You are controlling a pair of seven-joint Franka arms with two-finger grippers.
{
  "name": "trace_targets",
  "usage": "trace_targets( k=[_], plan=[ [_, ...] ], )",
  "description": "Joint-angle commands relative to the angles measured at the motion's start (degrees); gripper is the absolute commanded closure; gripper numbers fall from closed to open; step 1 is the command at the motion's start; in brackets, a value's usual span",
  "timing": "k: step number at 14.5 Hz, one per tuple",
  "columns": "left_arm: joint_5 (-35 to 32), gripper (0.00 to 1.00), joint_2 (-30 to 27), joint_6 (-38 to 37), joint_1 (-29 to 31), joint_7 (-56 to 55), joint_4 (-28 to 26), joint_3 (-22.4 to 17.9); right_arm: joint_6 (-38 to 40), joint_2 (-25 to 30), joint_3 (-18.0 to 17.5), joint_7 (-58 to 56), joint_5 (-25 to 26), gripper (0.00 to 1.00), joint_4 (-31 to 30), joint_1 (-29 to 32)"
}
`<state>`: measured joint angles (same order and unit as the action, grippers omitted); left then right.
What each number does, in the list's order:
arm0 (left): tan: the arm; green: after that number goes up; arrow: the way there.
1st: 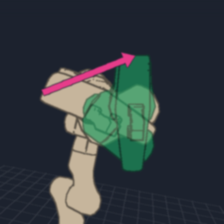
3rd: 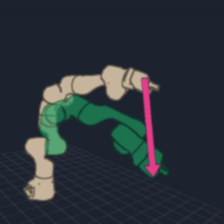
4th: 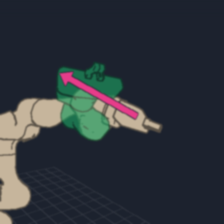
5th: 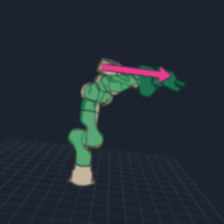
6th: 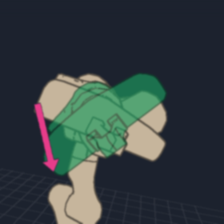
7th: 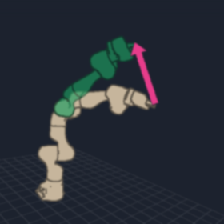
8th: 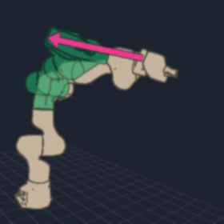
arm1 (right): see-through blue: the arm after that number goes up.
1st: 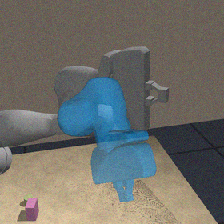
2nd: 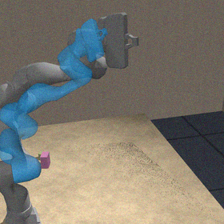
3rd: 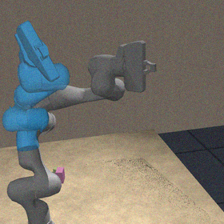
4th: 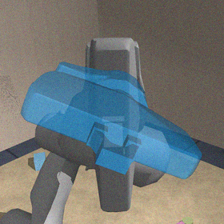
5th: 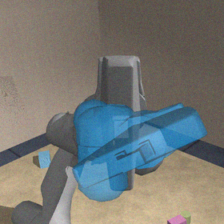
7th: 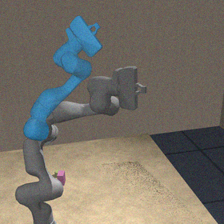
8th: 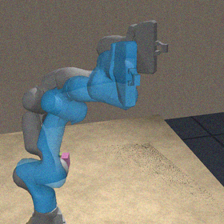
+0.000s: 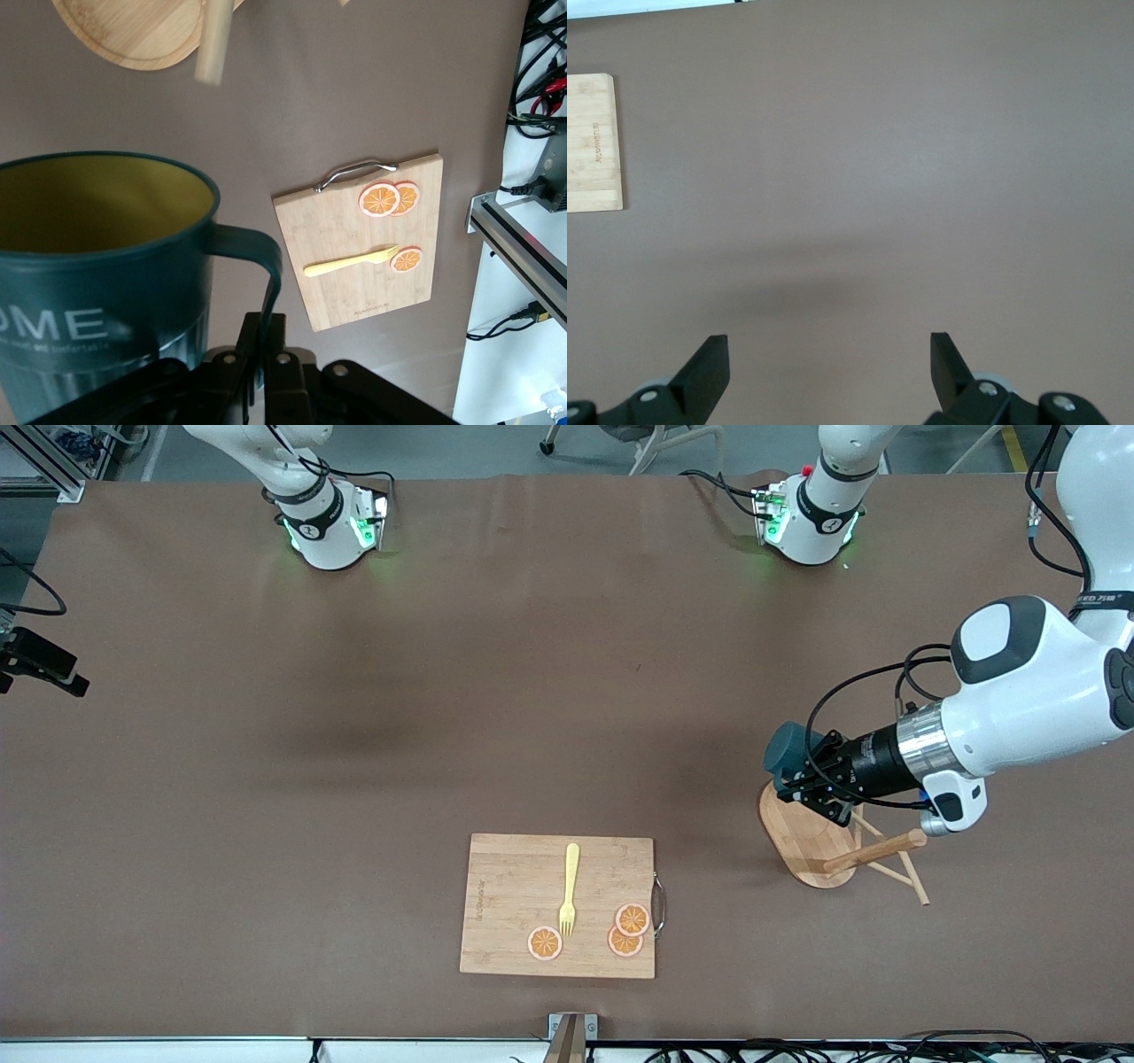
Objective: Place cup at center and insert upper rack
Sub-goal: 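Lower the mug handle onto a stand peg with the left gripper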
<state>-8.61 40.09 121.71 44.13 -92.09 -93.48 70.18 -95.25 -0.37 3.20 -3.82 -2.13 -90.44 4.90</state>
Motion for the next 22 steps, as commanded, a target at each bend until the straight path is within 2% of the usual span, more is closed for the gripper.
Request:
trace_targets(
  k=[1,5,16,22],
  plan=[
    [2.6,0.99,0.0,0.0,0.5,4.6,0.0,-0.9,0.6,0.5,-0.6,0.3,0.8,0.00,0.6,-0.2],
    [2.7,0.99,0.2,0.5,0.5,6.3,-0.1,-2.3,0.6,0.5,-1.1,0.7,0.9,0.00,1.6,-2.4],
    [2.6,0.99,1.0,3.7,0.3,8.9,0.1,-2.6,0.9,0.0,-1.0,0.4,0.9,0.00,1.4,-2.4],
    [2.6,0.98,1.3,4.7,0.1,11.0,0.1,-4.8,0.6,-0.5,-1.0,0.5,0.9,0.00,1.4,-2.4]
  ],
)
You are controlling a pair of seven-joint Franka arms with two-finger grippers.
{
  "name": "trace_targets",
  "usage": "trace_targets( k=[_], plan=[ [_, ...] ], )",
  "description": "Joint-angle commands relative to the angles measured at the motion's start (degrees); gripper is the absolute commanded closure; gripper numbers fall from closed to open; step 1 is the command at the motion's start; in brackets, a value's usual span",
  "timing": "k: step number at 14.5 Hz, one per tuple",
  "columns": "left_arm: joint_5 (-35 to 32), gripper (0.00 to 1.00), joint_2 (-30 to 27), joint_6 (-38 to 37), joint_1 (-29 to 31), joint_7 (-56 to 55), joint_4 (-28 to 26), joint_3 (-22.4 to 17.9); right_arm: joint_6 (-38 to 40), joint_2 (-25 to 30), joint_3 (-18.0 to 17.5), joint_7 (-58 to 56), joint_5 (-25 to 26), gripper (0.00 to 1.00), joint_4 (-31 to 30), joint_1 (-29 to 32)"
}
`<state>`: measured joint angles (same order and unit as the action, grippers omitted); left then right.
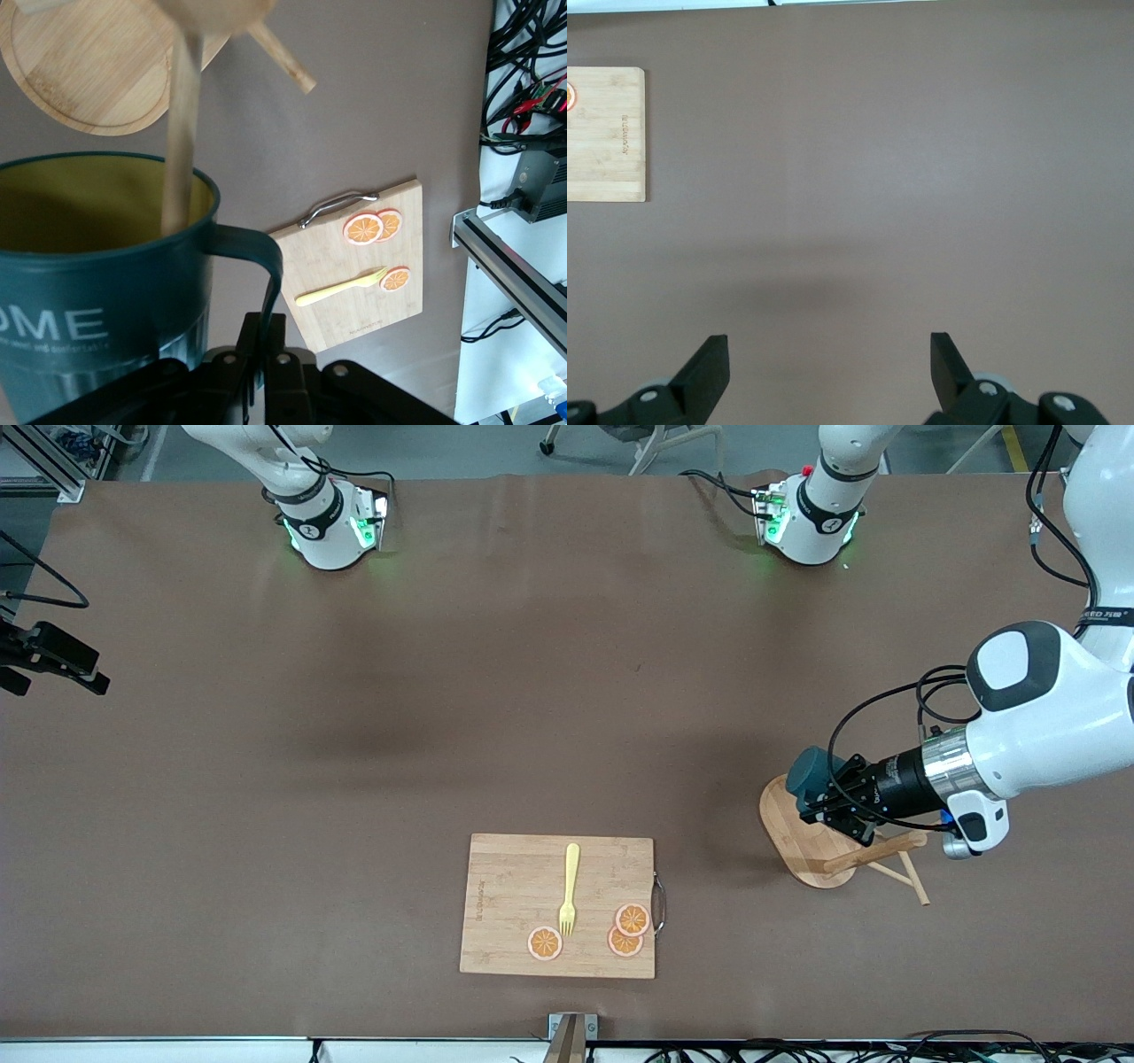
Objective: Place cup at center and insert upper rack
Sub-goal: 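Lower the mug handle onto a stand peg with the left gripper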
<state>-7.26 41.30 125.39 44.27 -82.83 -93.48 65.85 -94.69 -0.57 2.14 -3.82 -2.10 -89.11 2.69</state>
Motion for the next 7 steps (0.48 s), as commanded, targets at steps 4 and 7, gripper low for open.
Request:
trace_targets(
  k=[4,7],
  plan=[
    [1.5,0.98,0.4,1.1,0.1,3.0,0.2,-0.7,0.2,-0.3,0.0,0.6,0.9,0.00,0.1,-0.2],
    [1.7,0.97,0.5,2.8,0.1,3.6,0.3,-2.0,0.2,-0.3,0.1,0.5,0.9,0.00,0.1,-0.3]
  ],
)
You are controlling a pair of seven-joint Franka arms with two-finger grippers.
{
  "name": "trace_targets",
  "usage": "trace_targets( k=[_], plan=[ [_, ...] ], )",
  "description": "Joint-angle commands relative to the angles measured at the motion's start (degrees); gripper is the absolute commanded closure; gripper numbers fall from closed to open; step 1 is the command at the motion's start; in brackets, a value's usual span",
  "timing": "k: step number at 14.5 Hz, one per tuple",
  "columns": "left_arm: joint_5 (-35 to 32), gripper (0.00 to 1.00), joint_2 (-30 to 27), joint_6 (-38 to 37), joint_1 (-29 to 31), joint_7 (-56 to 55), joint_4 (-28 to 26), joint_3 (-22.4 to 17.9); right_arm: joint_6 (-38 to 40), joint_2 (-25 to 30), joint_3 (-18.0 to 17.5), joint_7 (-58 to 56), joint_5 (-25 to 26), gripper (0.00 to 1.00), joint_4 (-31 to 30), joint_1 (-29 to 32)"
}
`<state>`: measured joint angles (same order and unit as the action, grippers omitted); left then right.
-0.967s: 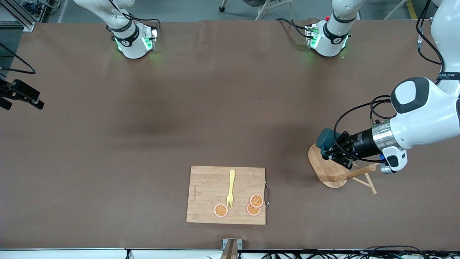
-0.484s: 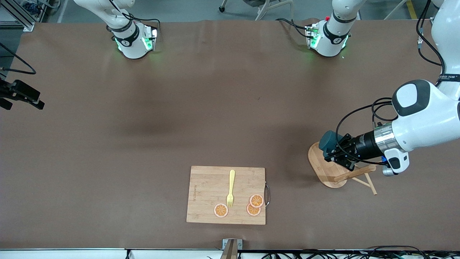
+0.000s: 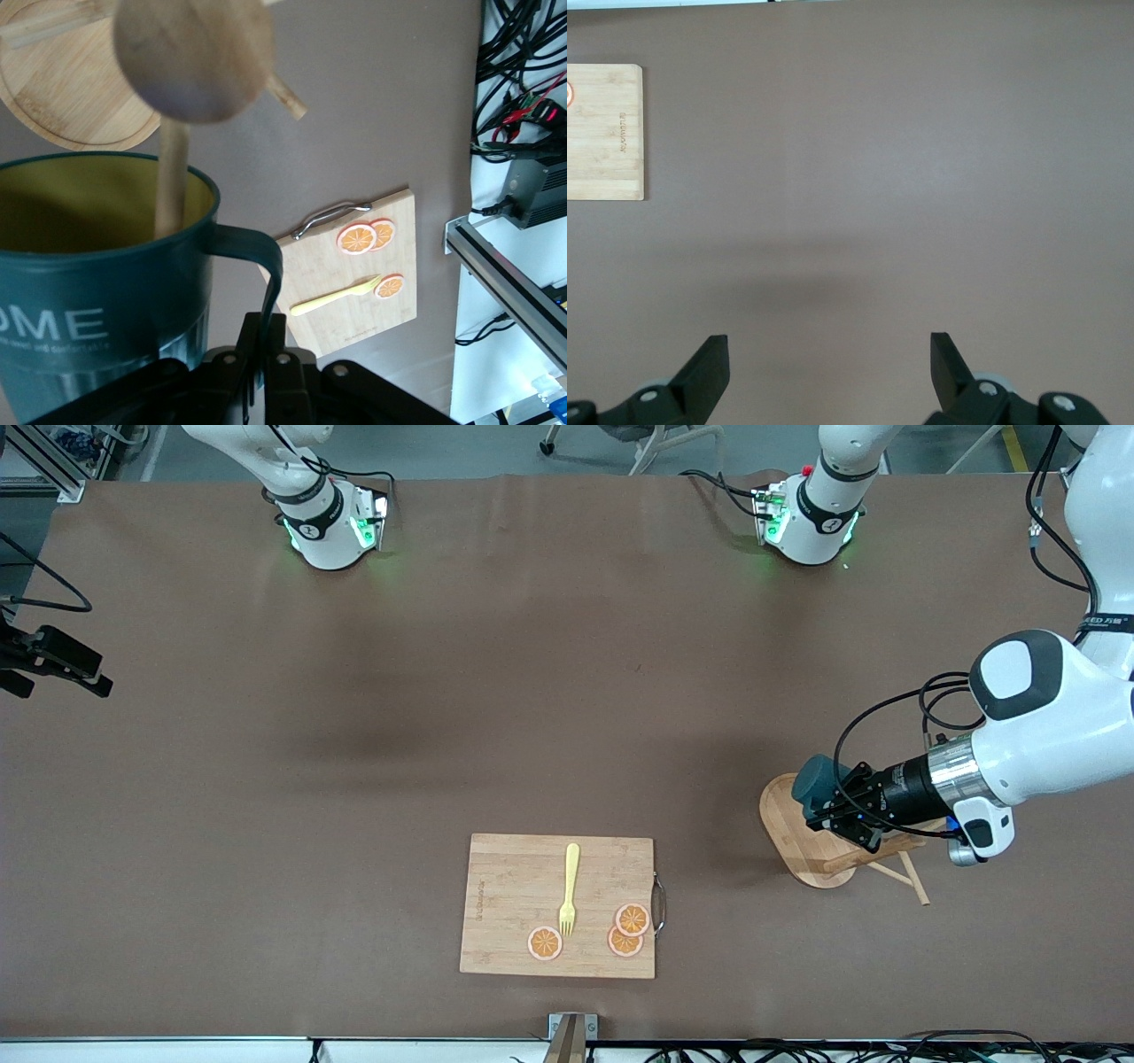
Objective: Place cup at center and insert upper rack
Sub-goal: 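Lower the mug handle onto a stand peg with the left gripper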
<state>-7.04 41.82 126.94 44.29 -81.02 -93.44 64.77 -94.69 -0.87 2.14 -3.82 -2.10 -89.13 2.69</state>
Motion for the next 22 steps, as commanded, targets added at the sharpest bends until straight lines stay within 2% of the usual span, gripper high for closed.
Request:
trace_targets(
  k=[1,17,19,20,21,22],
  plan=[
    [2.1,0.97,0.0,1.5,0.1,2.6,0.3,-1.2,0.1,0.0,0.1,0.5,0.9,0.00,0.1,-0.2],
    [2.9,0.94,0.0,1.6,0.0,4.6,1.4,-2.9,0.1,0.0,0.1,0.5,1.0,0.00,0.2,-0.1],
    [2.9,0.84,0.0,1.6,0.0,4.6,1.4,-2.9,0.1,0.0,0.1,0.5,1.0,0.00,0.2,-0.2],
    [2.9,0.73,0.0,1.6,0.0,4.6,1.4,-2.9,0.1,0.0,0.1,0.5,1.0,0.00,0.2,-0.2],
    [2.8,0.51,0.0,1.6,0.0,4.7,1.4,-3.1,0.1,0.0,0.1,0.5,1.0,0.00,0.2,-0.3],
    [2.7,0.23,-0.1,1.6,-0.1,5.6,1.4,-3.3,0.1,0.0,0.1,0.5,1.0,0.00,0.2,-0.3]
  ],
)
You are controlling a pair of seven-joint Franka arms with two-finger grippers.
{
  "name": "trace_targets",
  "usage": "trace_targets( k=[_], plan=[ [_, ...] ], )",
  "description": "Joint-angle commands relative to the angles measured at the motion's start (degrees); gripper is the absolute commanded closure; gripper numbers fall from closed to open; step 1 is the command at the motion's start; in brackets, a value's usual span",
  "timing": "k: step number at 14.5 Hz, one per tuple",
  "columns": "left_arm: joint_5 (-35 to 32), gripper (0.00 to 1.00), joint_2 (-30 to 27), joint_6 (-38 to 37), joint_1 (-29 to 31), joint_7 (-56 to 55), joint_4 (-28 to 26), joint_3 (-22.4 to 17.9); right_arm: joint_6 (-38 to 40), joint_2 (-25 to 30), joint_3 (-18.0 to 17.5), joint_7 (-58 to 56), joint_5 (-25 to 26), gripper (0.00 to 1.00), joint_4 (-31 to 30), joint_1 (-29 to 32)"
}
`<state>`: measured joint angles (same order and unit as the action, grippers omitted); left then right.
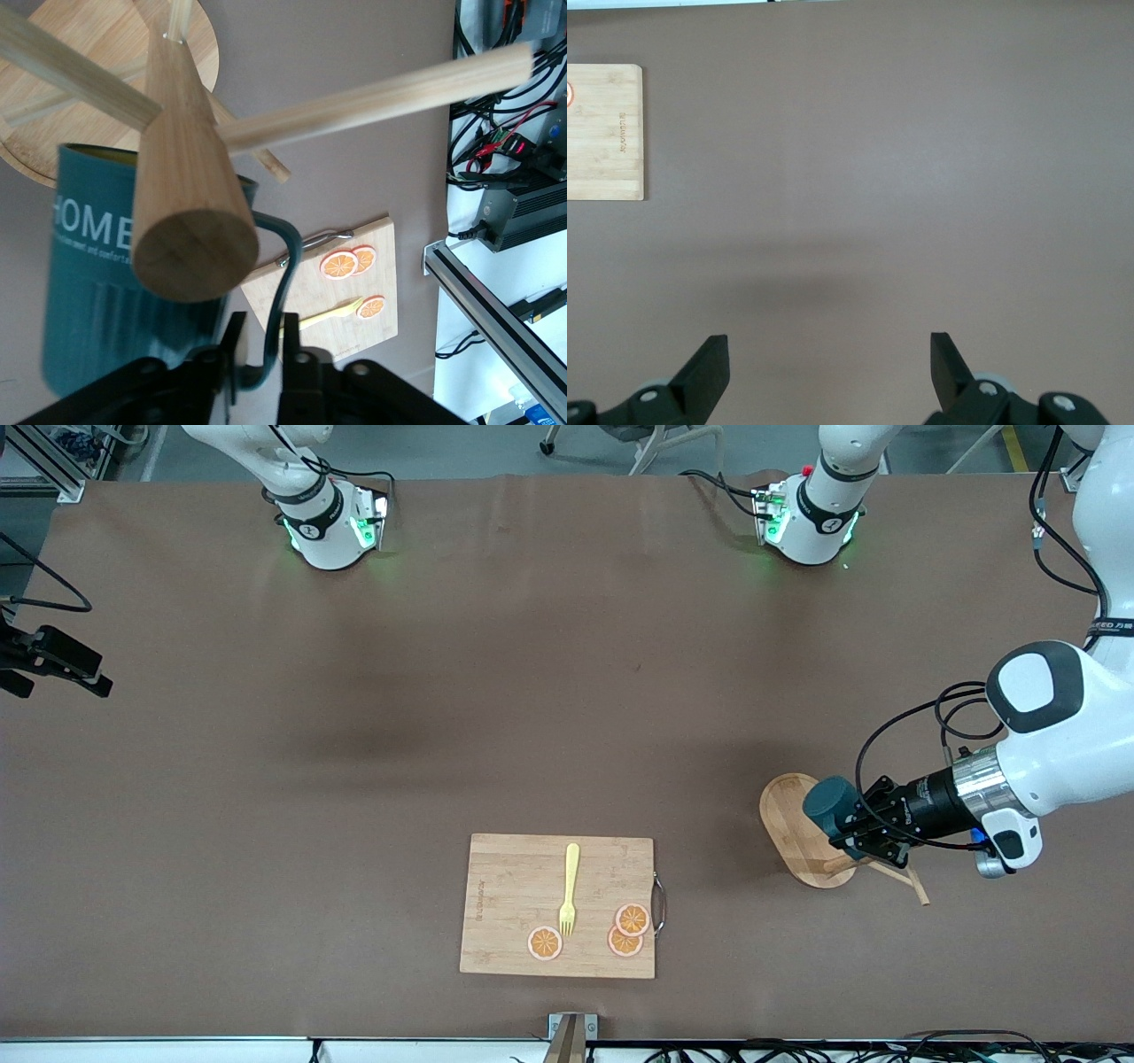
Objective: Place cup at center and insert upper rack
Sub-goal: 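Lower the mug handle onto a stand peg with the left gripper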
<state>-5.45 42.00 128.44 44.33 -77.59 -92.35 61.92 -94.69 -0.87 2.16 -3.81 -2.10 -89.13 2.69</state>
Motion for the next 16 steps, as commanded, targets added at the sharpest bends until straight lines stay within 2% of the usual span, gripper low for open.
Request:
trace_targets(
  k=[1,2,16],
  plan=[
    [0.8,0.05,-0.4,0.1,-0.3,3.2,0.3,-0.5,0.1,0.0,0.0,0.5,1.0,0.00,0.2,-0.2],
    [0.7,0.00,-0.6,0.1,-0.3,3.5,0.4,-0.6,0.1,0.0,0.0,0.5,1.0,0.00,0.2,-0.1],
    [0.2,0.00,-2.4,-0.1,-0.7,3.1,3.3,-0.4,0.3,0.0,-0.1,0.3,1.0,0.00,0.2,-0.9]
  ],
)
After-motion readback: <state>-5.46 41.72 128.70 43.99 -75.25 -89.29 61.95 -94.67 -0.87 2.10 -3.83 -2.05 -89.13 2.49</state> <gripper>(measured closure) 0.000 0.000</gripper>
